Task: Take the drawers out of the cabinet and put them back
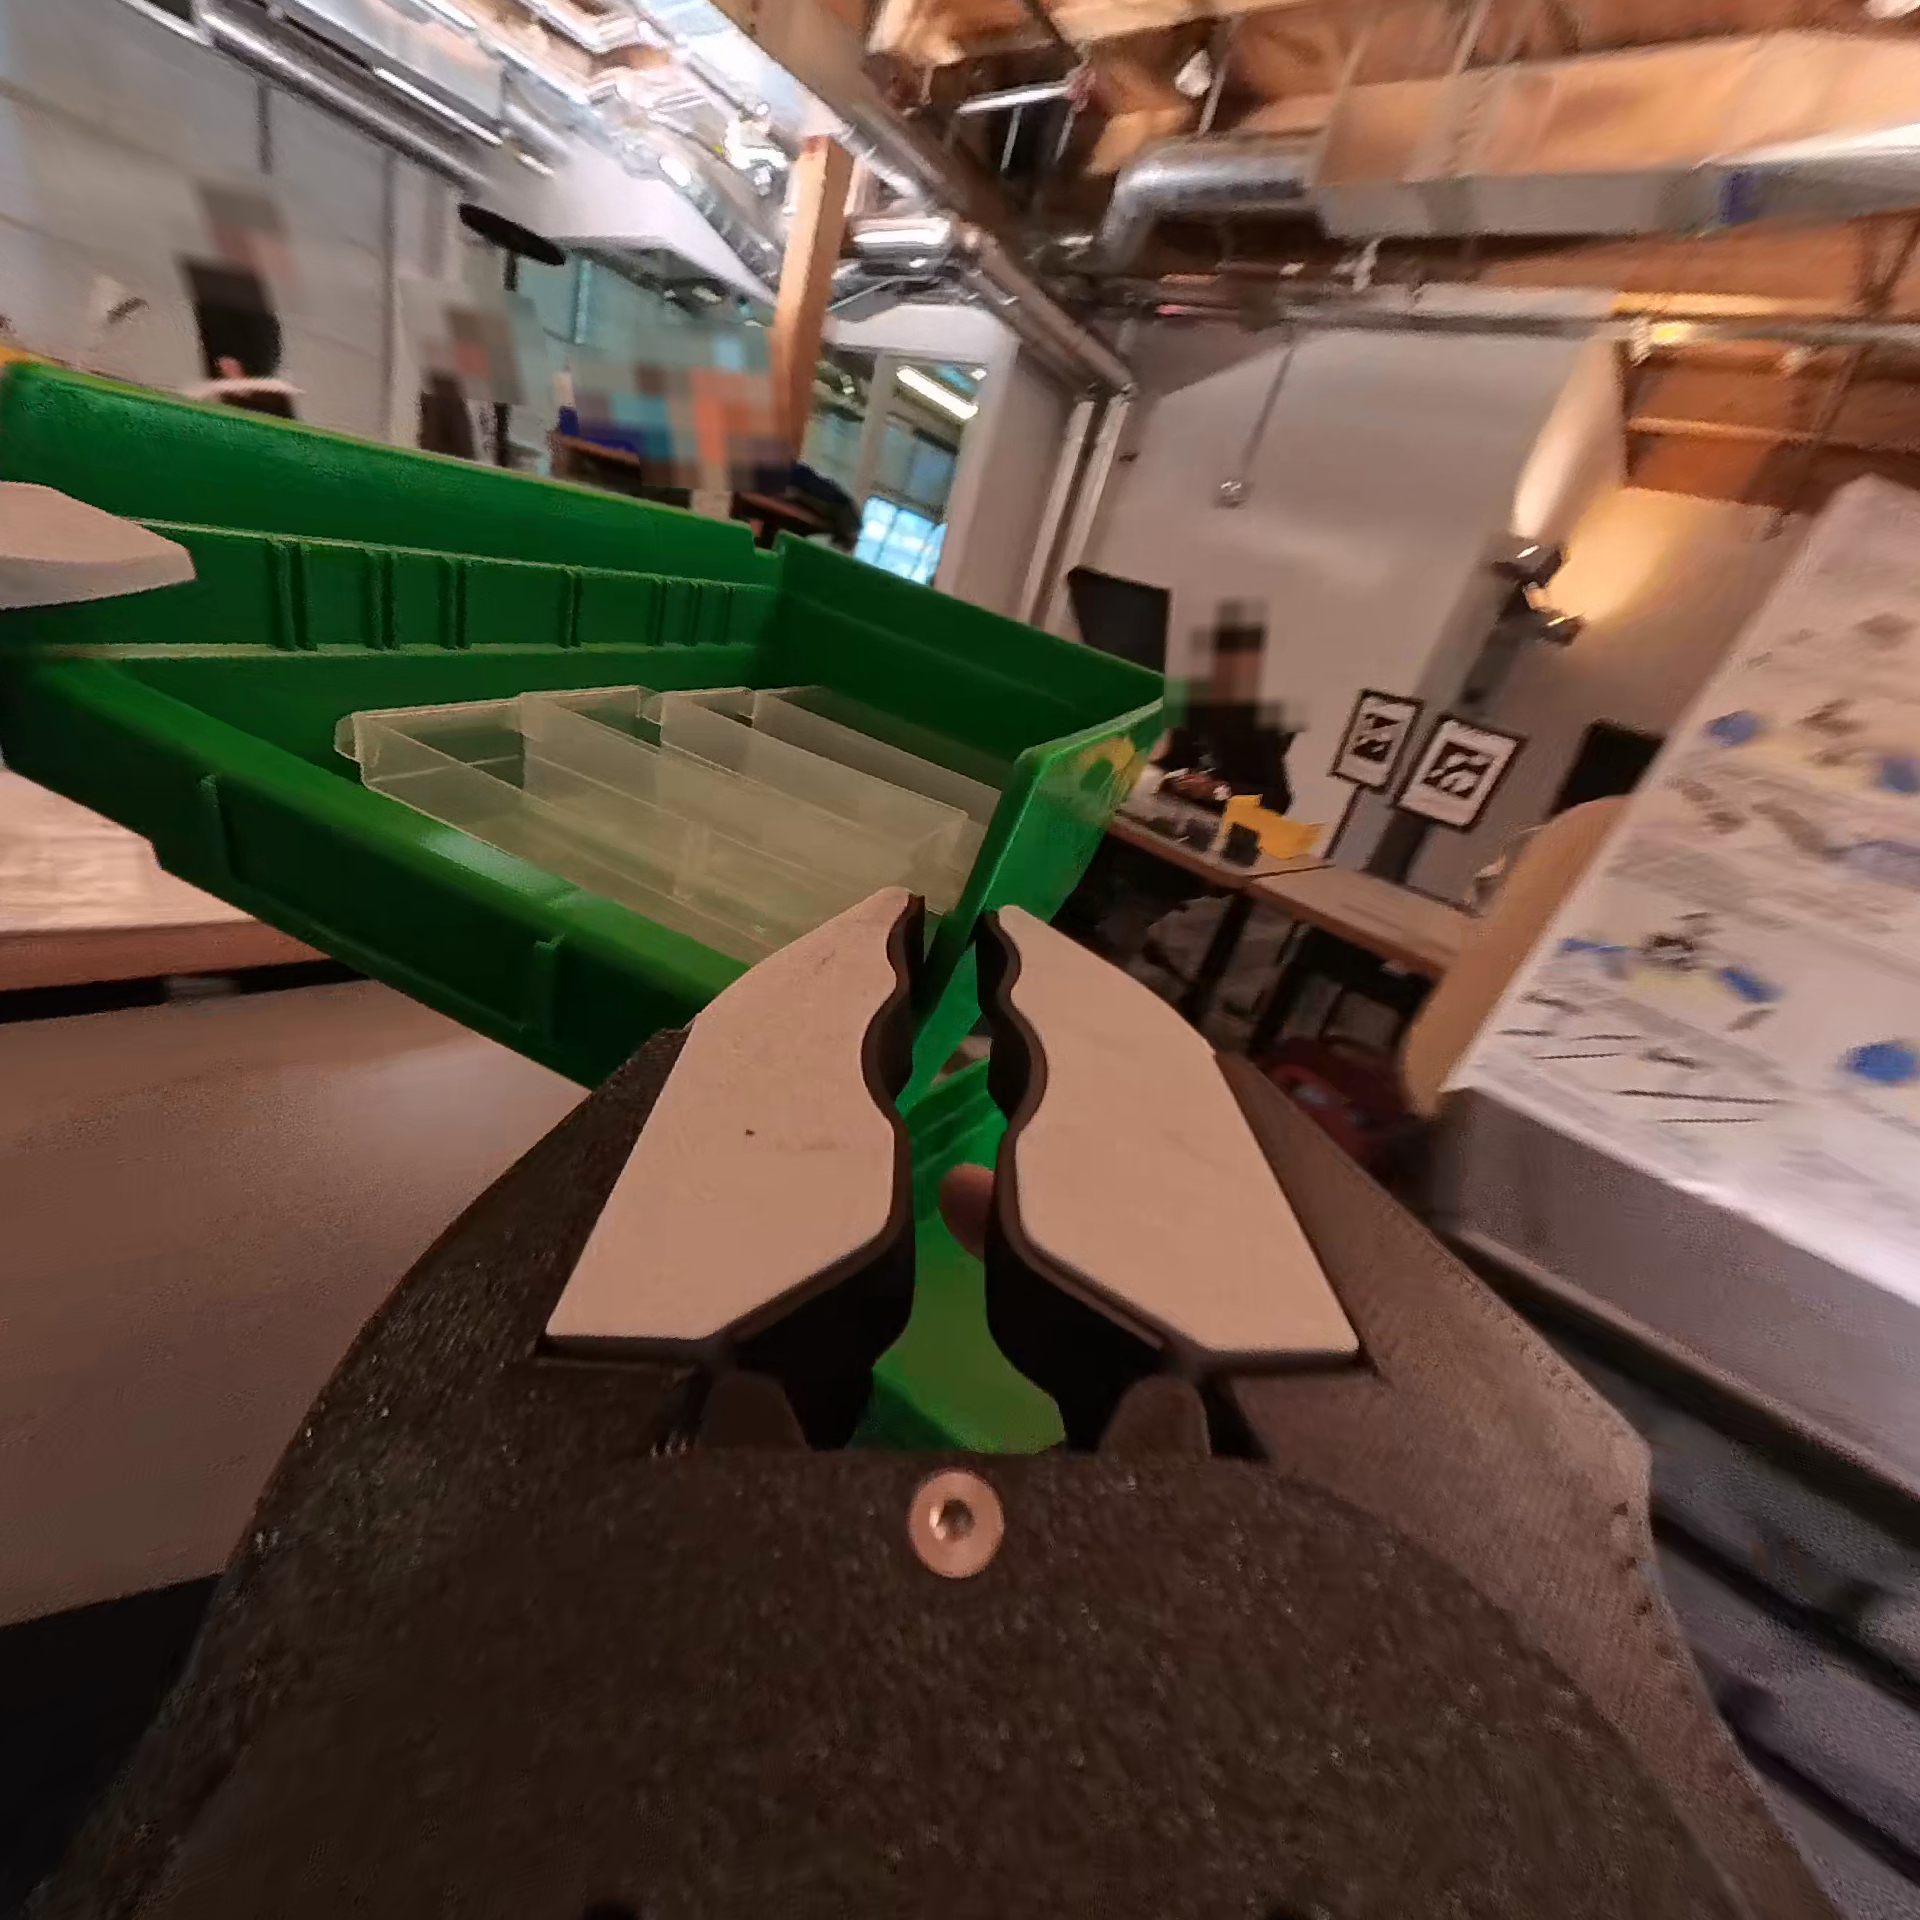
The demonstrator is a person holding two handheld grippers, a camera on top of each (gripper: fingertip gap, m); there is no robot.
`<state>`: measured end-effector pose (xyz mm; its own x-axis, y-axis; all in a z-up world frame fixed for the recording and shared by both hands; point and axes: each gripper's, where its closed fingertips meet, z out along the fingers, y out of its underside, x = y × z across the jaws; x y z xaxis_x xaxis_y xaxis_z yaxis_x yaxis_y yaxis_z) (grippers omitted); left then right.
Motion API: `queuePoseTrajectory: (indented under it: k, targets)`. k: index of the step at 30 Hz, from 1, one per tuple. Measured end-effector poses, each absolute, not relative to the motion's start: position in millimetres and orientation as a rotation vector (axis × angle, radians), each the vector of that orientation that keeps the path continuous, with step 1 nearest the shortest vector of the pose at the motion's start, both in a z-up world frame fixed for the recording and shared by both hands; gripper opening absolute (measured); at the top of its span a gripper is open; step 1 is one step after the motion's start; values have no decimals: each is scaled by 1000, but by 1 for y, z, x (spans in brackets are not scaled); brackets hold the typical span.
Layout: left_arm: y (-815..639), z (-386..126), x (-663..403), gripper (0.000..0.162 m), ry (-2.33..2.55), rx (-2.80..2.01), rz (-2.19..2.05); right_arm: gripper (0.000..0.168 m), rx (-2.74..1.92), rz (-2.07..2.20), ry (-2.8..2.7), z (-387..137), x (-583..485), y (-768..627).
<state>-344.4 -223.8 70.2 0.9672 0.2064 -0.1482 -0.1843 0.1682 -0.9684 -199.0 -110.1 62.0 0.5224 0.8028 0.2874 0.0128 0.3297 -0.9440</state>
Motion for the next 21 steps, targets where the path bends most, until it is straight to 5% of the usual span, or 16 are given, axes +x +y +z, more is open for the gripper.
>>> queuePoseTrajectory:
  k: [13,21]
  targets:
    - [-237,-103,-449,11,-251,-1478,244,11,-1282,610,-1190,-112,-314,-117]
    - [-232,-130,-453,11,-287,-1556,259,13,-1278,518,-1289,-141,-315,-113]
